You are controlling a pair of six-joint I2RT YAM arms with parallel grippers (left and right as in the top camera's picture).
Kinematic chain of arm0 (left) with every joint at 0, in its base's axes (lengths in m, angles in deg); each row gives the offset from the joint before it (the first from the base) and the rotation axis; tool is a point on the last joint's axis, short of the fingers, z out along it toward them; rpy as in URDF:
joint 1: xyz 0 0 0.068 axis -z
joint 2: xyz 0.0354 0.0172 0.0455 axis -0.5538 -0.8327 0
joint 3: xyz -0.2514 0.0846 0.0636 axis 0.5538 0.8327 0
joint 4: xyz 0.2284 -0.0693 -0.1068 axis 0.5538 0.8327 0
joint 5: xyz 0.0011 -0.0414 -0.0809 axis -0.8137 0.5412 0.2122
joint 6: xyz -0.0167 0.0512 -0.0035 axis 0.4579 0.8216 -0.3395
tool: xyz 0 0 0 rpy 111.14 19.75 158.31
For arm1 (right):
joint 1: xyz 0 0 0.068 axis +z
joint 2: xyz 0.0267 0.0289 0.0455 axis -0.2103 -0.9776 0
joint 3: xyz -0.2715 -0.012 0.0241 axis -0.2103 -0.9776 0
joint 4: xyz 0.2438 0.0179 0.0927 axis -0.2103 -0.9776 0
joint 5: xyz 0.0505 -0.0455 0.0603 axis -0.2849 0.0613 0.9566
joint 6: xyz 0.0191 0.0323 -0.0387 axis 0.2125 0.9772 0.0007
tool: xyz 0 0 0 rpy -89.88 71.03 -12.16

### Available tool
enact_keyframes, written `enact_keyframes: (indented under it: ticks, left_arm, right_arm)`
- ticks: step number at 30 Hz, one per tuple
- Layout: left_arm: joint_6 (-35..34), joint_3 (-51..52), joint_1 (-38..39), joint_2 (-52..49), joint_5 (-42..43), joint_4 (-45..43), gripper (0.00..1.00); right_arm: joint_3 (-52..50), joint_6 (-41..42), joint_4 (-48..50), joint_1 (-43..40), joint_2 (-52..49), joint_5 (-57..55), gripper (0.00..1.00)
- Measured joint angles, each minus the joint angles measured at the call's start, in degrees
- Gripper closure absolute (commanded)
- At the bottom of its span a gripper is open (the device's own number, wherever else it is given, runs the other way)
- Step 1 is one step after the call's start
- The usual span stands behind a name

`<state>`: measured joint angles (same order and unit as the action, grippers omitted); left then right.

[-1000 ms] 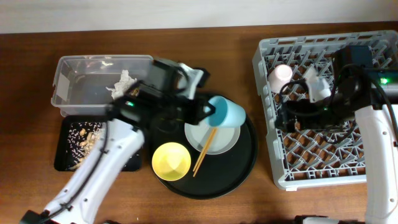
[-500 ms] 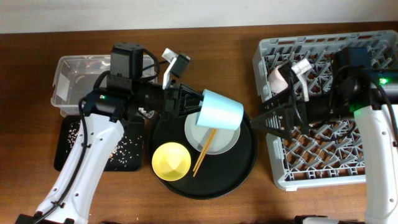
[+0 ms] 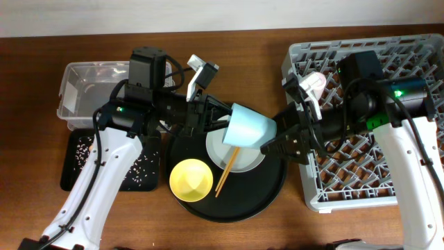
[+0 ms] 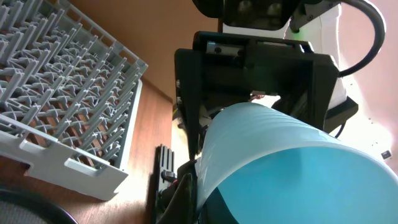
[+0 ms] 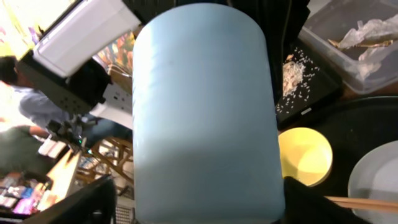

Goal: Sort waste into correct bins and load items into the dishwasher rack
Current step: 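Lift the blue cup with the left gripper toward the right gripper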

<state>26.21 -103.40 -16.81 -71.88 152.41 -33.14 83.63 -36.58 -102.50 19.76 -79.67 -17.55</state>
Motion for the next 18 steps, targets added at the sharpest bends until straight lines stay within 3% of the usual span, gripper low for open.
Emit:
enact_keyframes:
  ticks: [18]
  left_arm:
    - [0.0,0.0,0.0,0.0,0.3,0.0,1.00]
  right_arm:
    - [0.0,0.0,1.9,1.0,0.0,0.9,0.23]
